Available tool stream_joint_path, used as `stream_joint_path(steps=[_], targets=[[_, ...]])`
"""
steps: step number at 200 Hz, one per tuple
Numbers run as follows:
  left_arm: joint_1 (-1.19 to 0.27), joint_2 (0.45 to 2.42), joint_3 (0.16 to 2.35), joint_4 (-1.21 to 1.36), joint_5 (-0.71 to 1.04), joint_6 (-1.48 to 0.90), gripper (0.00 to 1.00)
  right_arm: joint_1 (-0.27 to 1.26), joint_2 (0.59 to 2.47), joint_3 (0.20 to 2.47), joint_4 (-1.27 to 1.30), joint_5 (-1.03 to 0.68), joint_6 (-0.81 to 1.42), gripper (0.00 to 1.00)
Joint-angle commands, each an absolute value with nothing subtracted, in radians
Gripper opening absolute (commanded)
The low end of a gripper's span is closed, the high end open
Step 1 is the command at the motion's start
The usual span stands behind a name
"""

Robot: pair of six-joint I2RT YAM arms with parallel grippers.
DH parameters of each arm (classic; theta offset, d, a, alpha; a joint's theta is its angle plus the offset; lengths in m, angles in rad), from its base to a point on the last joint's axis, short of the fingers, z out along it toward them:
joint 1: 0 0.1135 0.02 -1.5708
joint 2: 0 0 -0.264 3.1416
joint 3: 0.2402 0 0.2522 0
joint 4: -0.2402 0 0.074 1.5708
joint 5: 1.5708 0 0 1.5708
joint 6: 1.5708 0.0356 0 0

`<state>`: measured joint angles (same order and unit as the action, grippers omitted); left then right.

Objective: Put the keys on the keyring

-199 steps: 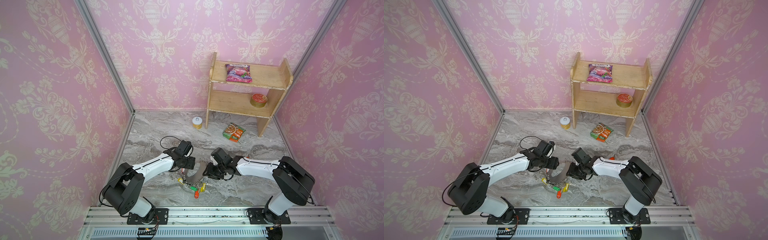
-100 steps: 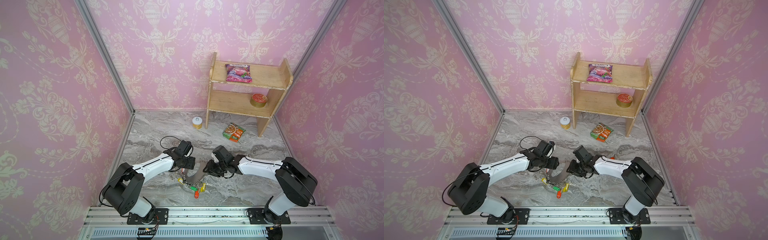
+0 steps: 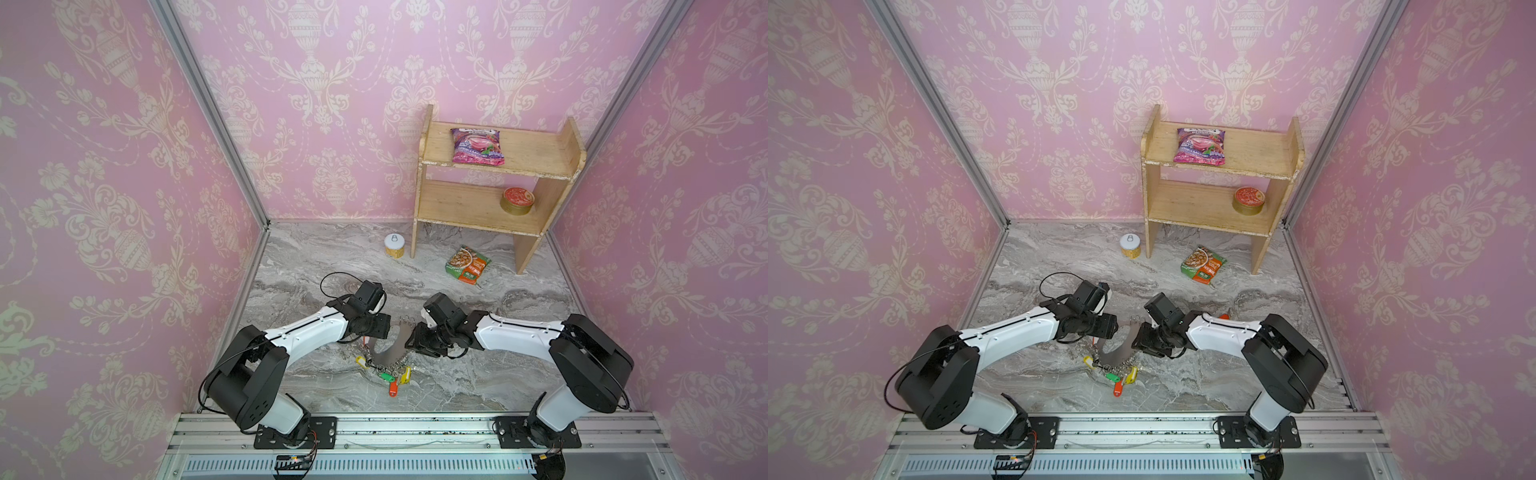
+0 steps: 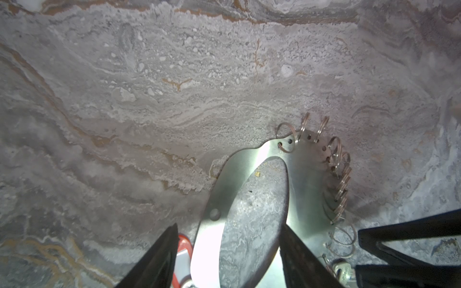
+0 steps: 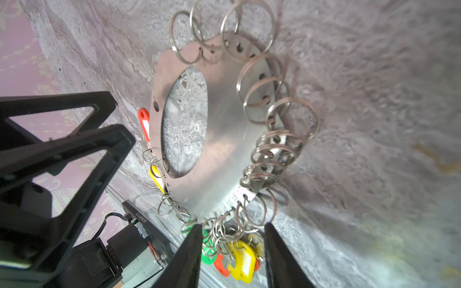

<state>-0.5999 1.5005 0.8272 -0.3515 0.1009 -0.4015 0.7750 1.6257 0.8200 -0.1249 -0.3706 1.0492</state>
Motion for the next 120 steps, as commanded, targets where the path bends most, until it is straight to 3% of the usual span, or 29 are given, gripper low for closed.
stream_joint_path(steps=[1, 120], targets=[[-0.606, 1.503, 0.818, -0.341, 0.095, -0.382, 0.67, 0.777, 1.655, 0.832, -0.141, -0.386, 1.063, 0.42], [-0.606, 1.501, 0.816, -0.344, 0.087, -0.378, 0.69, 0.771, 1.665, 0.820, -0.099, -0.372, 1.084, 0.44]])
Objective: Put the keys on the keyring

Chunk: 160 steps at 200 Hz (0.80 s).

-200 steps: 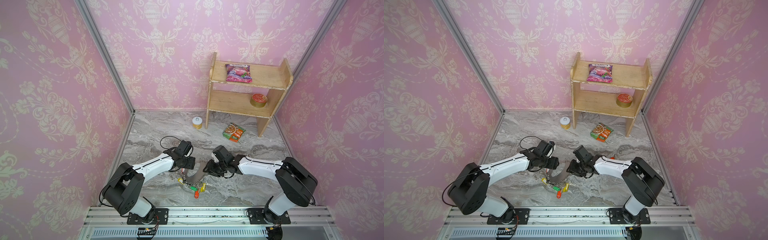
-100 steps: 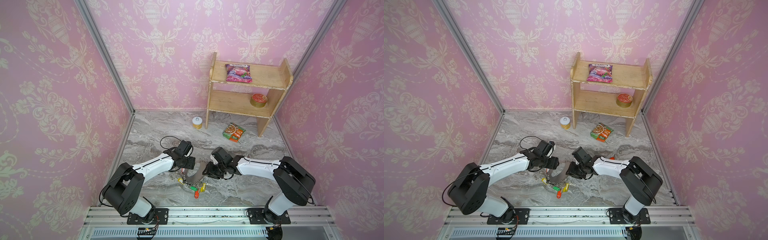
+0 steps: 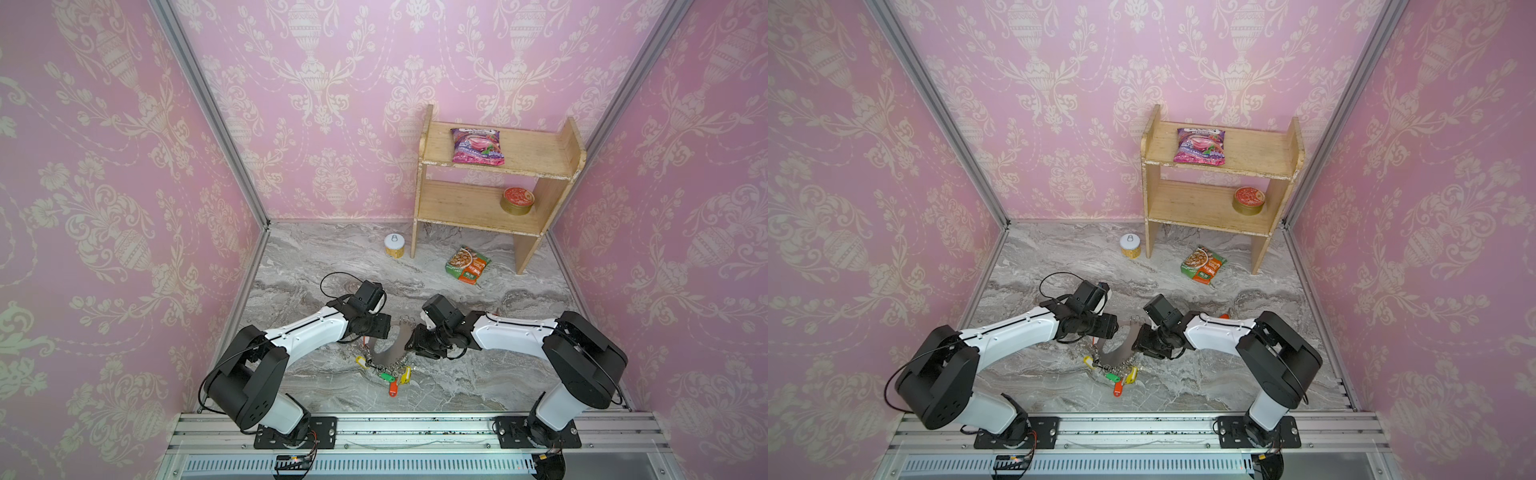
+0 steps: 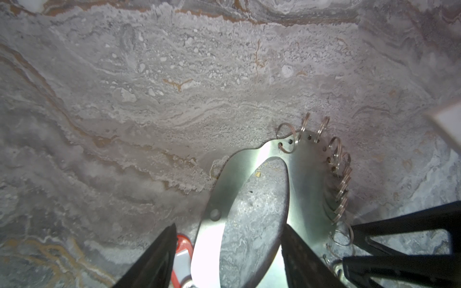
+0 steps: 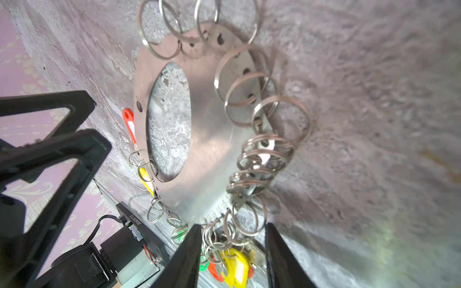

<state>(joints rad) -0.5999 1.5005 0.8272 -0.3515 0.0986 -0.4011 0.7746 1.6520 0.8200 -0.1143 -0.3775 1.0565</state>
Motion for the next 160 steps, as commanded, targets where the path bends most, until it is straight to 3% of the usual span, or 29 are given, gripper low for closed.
stream_joint_path(steps=[1, 160], targets=[[-0.606, 1.500, 0.816, -0.345, 0.087, -0.378, 0.69, 0.771, 1.665, 0.820, -0.098, -0.372, 1.084, 0.44], [-0.606, 1.509, 0.829, -0.355, 0.080, -0.368, 0.69, 0.744, 1.649, 0.851, -0.042, -0.361, 1.078, 0.44]])
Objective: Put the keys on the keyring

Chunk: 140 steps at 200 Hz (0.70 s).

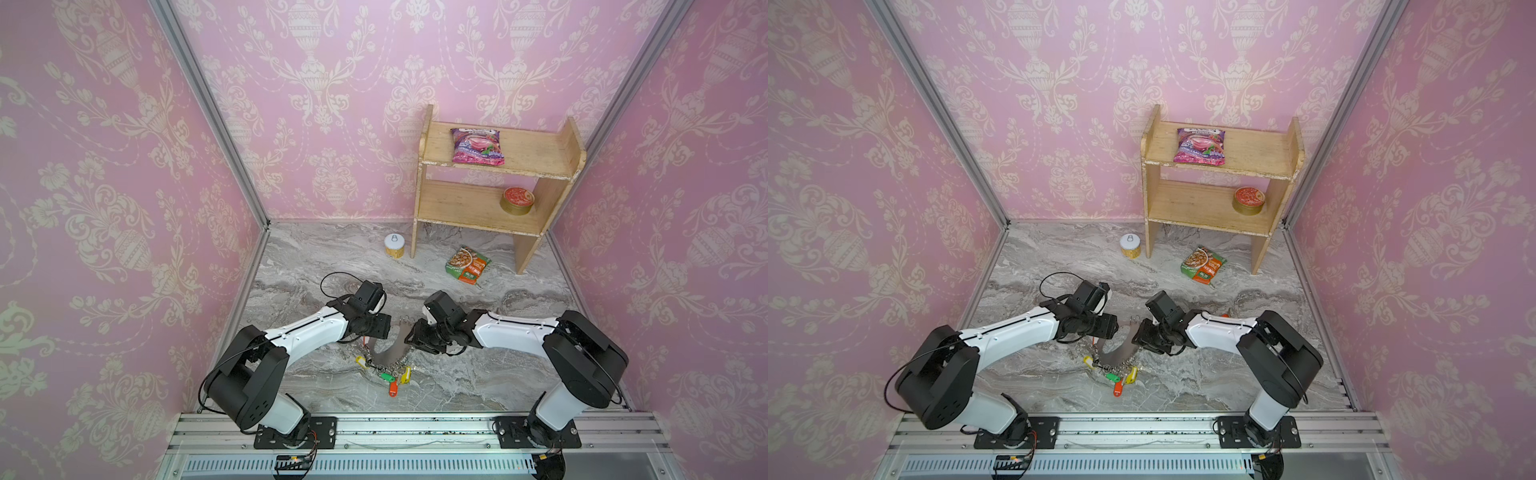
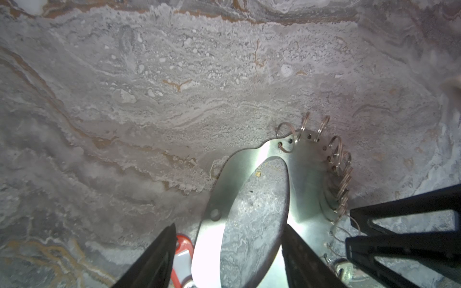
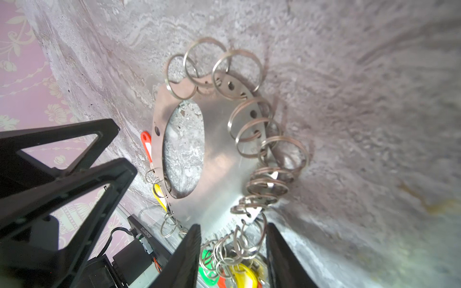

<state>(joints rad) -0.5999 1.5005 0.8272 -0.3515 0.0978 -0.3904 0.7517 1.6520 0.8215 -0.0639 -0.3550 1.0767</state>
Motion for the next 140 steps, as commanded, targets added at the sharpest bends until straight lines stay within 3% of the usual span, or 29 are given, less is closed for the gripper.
stream_joint_path(steps=[1, 75, 140], targets=[[-0.606, 1.509, 0.830, -0.355, 0.080, -0.368, 0.69, 0.744, 1.651, 0.851, -0.040, -0.362, 1.079, 0.44], [-0.605, 1.509, 0.836, -0.362, 0.078, -0.366, 0.69, 0.742, 1.677, 0.879, -0.036, -0.382, 1.074, 0.44], [-0.606, 1.465, 0.816, -0.336, 0.088, -0.386, 0.70, 0.798, 1.531, 0.779, -0.115, -0.311, 1.151, 0.42]])
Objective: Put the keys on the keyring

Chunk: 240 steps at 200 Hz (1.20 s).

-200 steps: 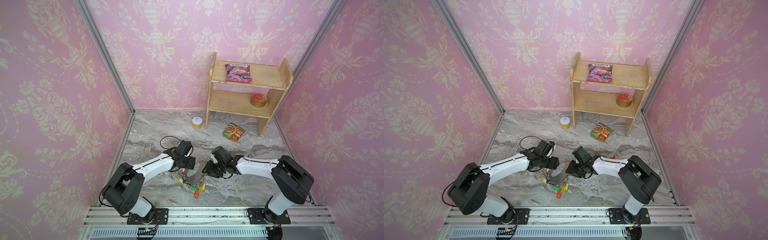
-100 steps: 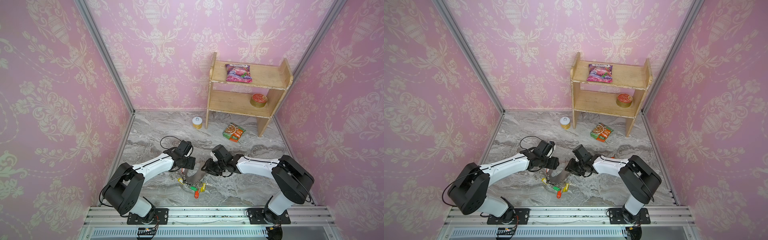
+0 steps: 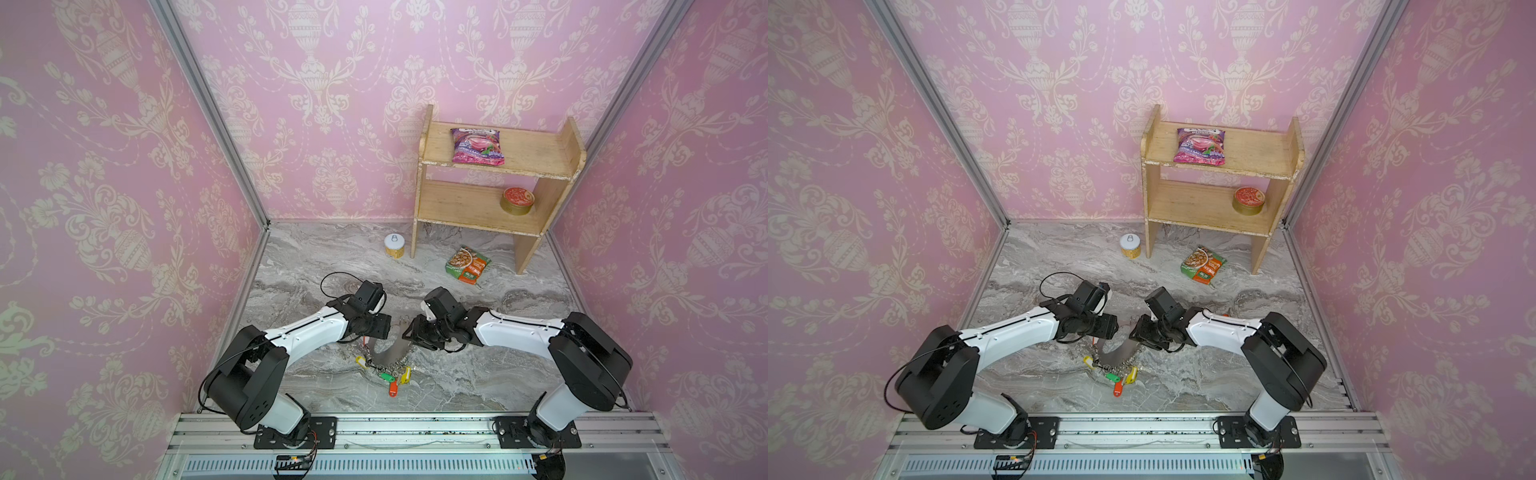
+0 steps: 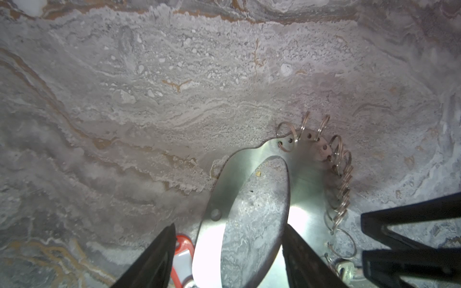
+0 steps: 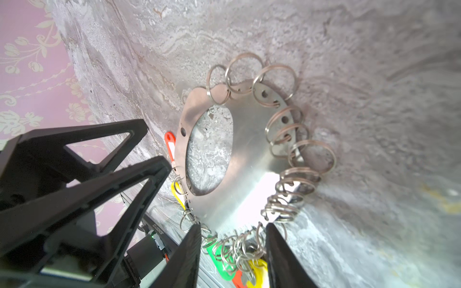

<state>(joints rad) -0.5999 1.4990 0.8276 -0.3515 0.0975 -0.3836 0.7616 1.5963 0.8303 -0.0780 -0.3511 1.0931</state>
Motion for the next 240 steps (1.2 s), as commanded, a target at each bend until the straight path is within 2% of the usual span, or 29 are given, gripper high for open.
stream_joint_path(steps=[1, 31, 76, 240], targets=[[-0.606, 1.464, 0.814, -0.334, 0.089, -0.386, 0.70, 0.800, 1.529, 0.779, -0.115, -0.309, 1.154, 0.42], [-0.606, 1.443, 0.798, -0.330, 0.101, -0.371, 0.70, 0.838, 1.488, 0.716, -0.082, -0.250, 1.229, 0.40], [-0.606, 1.433, 0.799, -0.328, 0.118, -0.341, 0.70, 0.865, 1.530, 0.672, -0.001, -0.216, 1.343, 0.33], [-0.604, 1.387, 0.753, -0.310, 0.094, -0.341, 0.71, 0.838, 1.599, 0.692, 0.067, -0.205, 1.415, 0.32]])
